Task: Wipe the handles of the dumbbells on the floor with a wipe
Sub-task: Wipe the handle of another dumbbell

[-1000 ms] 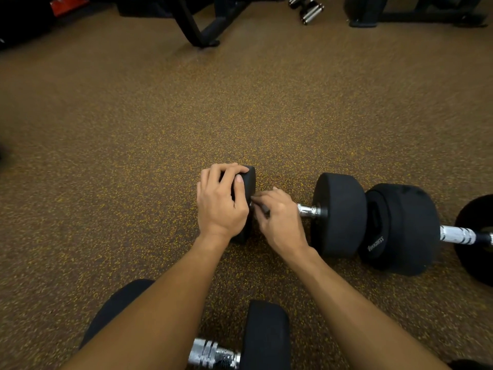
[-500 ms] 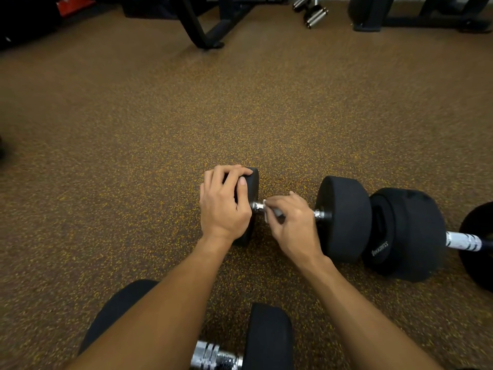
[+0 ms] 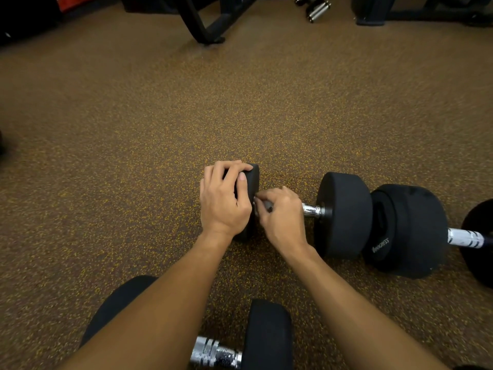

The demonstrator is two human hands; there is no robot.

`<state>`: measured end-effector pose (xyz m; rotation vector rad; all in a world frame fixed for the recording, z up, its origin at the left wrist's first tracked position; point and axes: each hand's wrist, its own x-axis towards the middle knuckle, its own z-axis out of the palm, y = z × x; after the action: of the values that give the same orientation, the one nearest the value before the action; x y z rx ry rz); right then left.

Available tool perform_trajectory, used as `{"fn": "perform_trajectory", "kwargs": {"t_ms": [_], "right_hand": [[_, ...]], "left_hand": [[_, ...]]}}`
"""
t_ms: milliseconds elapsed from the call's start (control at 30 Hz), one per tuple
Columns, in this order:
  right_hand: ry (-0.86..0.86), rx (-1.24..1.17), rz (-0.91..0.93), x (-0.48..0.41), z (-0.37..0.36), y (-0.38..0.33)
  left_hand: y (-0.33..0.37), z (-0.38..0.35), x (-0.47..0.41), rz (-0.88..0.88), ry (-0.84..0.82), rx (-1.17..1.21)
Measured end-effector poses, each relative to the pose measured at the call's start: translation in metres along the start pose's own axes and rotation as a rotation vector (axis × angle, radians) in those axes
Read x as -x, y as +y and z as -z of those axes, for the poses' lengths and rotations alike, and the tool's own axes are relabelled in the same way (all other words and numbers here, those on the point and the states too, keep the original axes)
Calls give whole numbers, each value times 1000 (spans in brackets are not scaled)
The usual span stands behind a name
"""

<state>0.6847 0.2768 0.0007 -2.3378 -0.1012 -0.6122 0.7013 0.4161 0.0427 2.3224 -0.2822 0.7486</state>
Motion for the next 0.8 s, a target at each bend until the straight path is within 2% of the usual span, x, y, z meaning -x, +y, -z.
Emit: {"fn": "perform_trajectory", "kwargs": {"t_ms": [100,233,433,600,800], "right_hand": [[10,1,51,10,1,2],[1,41,-17,-2,2,-4],[7,15,111,15,6,5],[-25,11,-25,-3,5,-4],[-30,27,32,9,19,7]], "left_hand": [[0,1,2,-5,2,-7],[0,1,2,0,-1,-7],[1,0,0,-2,9,-9],[1,0,1,-1,6,-12],[1,0,0,10,3,-20]]}}
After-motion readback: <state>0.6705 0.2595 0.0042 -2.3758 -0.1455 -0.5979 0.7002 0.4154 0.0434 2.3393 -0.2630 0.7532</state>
